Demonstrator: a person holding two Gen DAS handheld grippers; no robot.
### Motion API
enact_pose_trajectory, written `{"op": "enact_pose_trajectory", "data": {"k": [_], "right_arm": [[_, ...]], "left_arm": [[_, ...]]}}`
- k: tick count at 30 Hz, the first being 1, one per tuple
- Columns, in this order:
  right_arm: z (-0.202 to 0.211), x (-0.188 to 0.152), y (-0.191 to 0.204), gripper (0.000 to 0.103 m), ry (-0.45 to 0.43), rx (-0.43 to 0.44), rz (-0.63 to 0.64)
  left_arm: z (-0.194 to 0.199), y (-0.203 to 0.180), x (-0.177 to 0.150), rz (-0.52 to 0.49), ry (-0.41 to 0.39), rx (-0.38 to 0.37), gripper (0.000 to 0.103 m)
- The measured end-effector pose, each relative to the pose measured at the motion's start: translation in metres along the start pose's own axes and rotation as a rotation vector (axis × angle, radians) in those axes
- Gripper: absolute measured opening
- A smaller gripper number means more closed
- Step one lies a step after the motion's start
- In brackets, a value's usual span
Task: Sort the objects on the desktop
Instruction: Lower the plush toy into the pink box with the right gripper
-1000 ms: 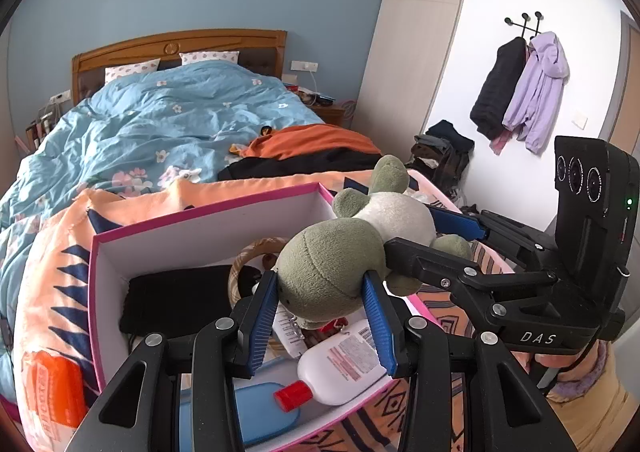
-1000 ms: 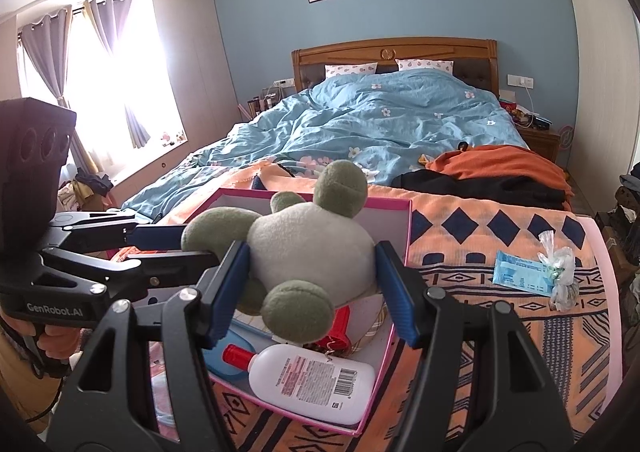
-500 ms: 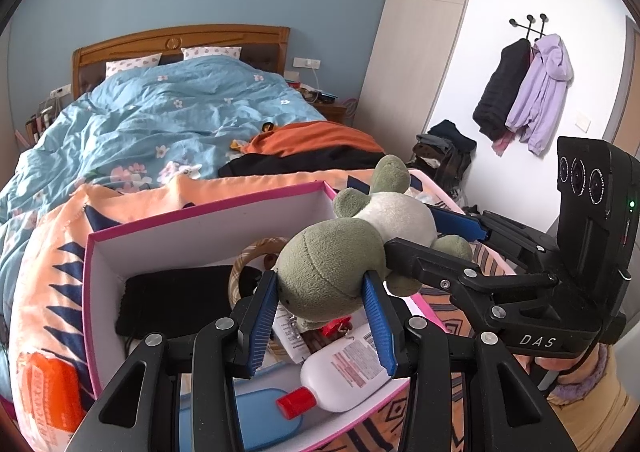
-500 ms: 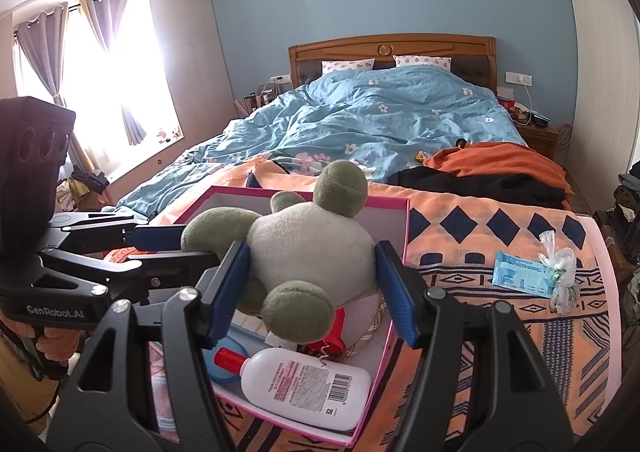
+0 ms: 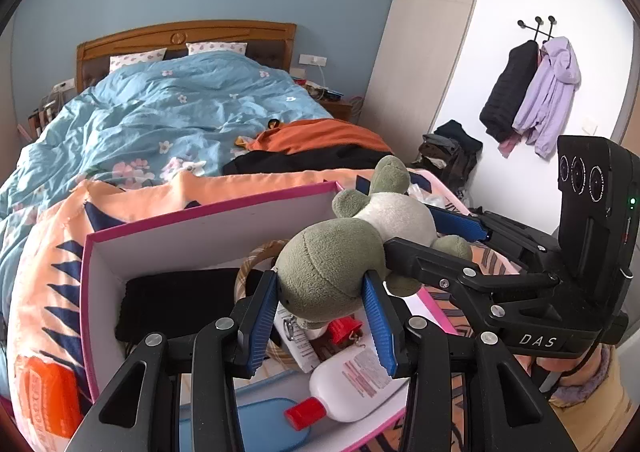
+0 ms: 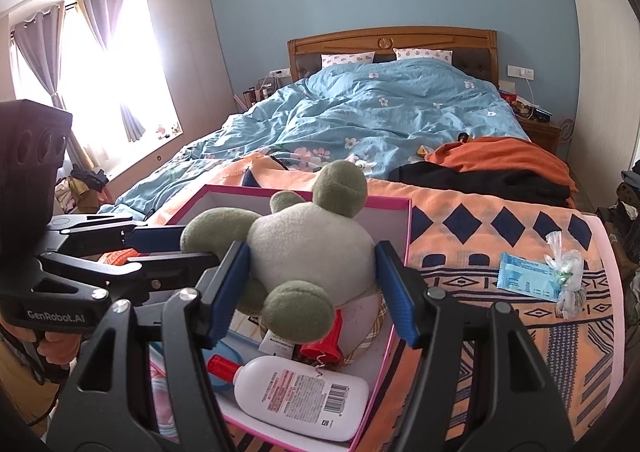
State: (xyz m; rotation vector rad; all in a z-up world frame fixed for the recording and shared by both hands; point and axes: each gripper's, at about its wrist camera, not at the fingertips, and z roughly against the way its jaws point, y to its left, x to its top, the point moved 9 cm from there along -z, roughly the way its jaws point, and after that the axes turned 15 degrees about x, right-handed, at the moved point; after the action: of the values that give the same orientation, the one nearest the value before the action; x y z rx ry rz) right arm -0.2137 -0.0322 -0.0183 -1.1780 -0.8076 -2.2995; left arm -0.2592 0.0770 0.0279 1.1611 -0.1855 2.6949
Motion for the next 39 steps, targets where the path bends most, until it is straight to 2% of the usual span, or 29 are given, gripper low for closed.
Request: {"op": "enact_pose_trajectory", "data": {"k": [39], "right_arm": [[-0.046,-0.004,-0.032,0.065,0.096,-0.047,-0.013]], "left_arm": [[-0.052,0.011,-0.001,0.054,0.070,0.010,0.043]]}}
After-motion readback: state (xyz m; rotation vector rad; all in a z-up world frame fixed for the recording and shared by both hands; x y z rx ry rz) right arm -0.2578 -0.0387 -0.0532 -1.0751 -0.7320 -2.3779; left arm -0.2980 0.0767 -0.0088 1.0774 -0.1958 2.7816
